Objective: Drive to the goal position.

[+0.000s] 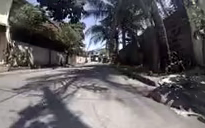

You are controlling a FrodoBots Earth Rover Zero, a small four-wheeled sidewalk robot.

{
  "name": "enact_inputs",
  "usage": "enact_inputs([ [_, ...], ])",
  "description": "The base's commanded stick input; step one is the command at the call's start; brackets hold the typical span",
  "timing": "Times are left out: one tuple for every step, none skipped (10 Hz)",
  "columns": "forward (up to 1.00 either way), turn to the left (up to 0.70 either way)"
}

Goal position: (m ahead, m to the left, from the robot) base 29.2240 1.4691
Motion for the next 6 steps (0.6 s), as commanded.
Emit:
enact_inputs([
  [1.00, 0.00],
  [1.00, 0.00],
  [1.00, 0.00],
  [1.00, 0.00],
  [1.00, 0.00],
  [1.00, 0.00],
])
